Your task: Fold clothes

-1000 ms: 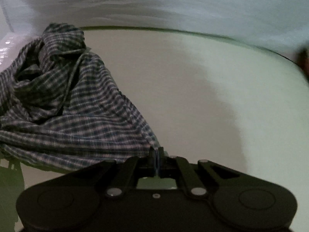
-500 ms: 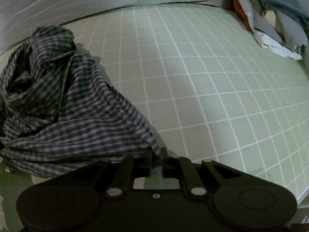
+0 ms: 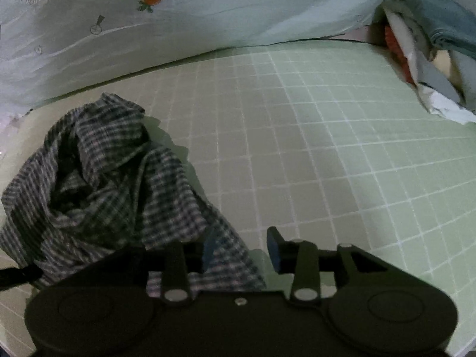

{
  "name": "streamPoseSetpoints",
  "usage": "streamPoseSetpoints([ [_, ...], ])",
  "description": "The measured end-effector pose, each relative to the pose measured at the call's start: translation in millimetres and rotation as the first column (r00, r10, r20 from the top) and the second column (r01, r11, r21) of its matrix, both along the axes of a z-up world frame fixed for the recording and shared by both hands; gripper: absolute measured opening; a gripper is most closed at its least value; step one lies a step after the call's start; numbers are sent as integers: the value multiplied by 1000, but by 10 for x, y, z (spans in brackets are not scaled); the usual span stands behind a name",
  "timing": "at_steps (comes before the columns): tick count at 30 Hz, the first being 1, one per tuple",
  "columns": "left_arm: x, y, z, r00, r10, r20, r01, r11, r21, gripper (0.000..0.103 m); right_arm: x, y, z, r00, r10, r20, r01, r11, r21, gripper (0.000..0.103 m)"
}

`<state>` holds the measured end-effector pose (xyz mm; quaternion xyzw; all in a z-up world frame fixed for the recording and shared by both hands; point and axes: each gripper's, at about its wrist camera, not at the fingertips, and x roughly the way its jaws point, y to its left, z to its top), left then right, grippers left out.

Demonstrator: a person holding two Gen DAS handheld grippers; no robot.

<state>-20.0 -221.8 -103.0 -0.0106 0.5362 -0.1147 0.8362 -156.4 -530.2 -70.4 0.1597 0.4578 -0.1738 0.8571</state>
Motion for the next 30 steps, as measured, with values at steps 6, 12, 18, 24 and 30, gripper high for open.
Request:
streamPoseSetpoints([
  [6,34,36,-20,999,-41,-6,41,999,15,9,138,46,-36,1000,-13,-4,13,1000,21,40],
  [12,281,299,-5,1000,-3,20,1,997,74,8,198,85,-66,999,-36,-21,37,999,28,43],
  [18,671,772,75,991,117,66,-124,985,119,12,242,197,-64,999,-49,-9,49,999,17,72],
  [24,581,913,120,987,152,60,-155,986,53,41,410,432,31,996,-14,91,17,999,-32,103],
  [30,298,763,-50,993,114,-1,-114,993,-10,45,735,676,174,985,51,163,-57,998,32,103],
])
